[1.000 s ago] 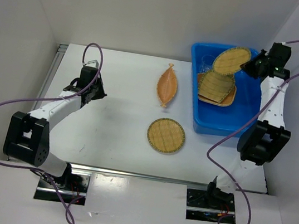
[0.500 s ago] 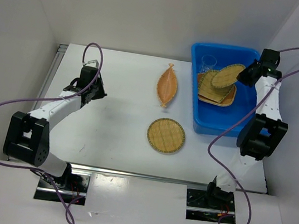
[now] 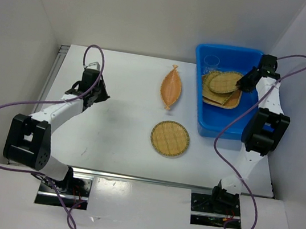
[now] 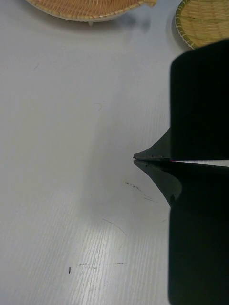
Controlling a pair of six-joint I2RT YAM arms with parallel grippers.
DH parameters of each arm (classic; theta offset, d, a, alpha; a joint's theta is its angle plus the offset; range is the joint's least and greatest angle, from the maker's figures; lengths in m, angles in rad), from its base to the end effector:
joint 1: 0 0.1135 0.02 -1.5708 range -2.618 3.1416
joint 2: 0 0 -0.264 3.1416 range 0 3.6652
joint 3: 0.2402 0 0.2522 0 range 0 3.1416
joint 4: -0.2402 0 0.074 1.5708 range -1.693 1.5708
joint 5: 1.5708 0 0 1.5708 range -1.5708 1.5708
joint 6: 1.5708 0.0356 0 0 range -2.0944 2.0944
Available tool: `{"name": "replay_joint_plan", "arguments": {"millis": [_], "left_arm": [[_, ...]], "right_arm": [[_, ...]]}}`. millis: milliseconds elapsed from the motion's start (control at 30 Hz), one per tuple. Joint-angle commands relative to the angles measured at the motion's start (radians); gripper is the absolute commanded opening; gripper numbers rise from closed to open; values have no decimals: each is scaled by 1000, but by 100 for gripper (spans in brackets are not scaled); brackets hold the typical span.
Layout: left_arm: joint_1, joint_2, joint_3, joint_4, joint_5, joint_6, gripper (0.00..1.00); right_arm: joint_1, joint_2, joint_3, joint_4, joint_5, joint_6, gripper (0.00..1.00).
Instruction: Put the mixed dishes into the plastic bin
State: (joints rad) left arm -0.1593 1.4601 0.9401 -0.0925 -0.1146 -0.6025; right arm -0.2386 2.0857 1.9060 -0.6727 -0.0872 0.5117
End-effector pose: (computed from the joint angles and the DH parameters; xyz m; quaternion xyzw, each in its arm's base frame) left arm 0.3193 -0.0472 0.2434 -0.2205 0.8585 -0.1239 0.4462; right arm 0.4611 -0.1090 0.2761 0.3285 0.8759 0.0882 0.3424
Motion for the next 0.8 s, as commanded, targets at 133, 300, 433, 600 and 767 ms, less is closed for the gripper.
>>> {"name": "replay_joint_plan", "arguments": {"millis": [133, 300, 433, 600, 767], "left_arm": [[6, -7, -7, 51, -7, -16, 3], [6, 2, -7, 51, -7, -16, 3], [6, 12, -7, 51, 3, -16, 3], [6, 40, 25, 40, 33, -16, 3], [6, 74, 57, 30, 98, 39, 12]], "right_arm": [[18, -25, -2, -44, 64, -39, 43], [18, -142, 28, -69, 217, -58, 51], [84, -275, 64, -102, 489, -125, 53], [218, -409, -8, -93, 313, -157, 53], [459, -570, -247, -21, 232, -151, 55]]}}
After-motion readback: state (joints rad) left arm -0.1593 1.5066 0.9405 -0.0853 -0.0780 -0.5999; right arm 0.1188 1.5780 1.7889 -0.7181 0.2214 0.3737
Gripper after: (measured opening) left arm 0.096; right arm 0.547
